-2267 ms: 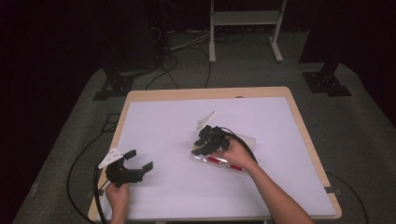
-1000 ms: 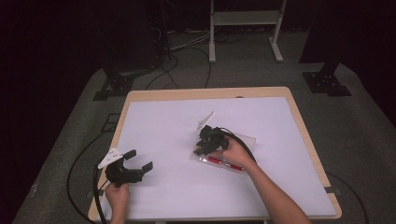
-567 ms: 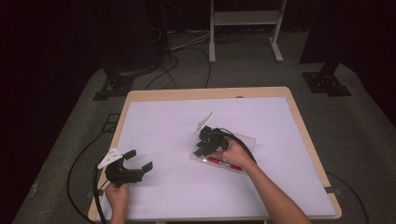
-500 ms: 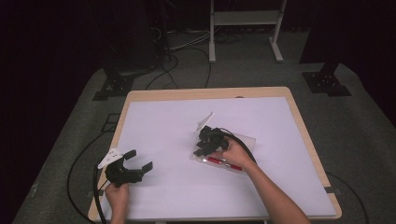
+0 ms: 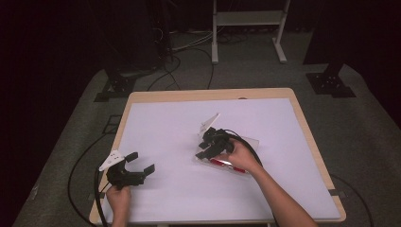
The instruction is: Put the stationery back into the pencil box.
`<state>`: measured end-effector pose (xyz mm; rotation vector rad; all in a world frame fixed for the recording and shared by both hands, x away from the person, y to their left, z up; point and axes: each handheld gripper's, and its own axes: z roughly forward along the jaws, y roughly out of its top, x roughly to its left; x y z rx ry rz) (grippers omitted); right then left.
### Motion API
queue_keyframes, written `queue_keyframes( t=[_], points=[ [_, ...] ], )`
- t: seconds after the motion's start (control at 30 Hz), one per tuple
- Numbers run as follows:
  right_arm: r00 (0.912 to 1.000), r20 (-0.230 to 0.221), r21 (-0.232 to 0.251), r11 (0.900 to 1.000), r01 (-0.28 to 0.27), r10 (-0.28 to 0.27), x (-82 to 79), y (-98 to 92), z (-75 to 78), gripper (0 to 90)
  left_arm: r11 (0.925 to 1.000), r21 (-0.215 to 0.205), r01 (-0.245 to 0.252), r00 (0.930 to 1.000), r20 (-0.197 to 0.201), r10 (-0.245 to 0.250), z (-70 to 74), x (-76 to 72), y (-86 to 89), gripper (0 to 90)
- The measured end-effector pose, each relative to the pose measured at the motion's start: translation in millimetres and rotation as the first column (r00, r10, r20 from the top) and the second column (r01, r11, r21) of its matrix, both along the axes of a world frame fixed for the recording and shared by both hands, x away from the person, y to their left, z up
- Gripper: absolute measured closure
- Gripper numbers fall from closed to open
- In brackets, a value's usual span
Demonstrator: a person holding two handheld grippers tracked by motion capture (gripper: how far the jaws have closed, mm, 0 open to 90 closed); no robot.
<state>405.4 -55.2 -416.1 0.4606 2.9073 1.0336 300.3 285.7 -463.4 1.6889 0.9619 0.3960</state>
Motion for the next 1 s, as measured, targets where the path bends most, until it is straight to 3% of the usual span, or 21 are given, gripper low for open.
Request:
queue_keyframes(
  t=[0.27, 0.6, 1.0],
  points=[
    [1.0000, -0.006, 0.029, 1.000, 0.000, 0.000, -9.7, -8.3, 13.6, 47.1, 1.0000, 0.003, 0.001, 1.0000, -0.001, -0.001, 0.0, -0.1, -0.4, 0.0],
    [0.9999, -0.016, 0.043, 0.999, 0.000, 0.000, -22.6, -21.0, 13.7, 45.3, 1.0000, 0.008, 0.003, 1.0000, 0.002, -0.003, -0.1, 0.0, -0.6, 0.0],
    [1.0000, 0.004, 0.068, 0.998, 0.001, -0.001, -32.0, -37.0, 20.2, 44.9, 0.9999, 0.014, 0.002, 1.0000, 0.002, -0.002, -0.3, -0.1, -1.4, 0.0]
  ],
)
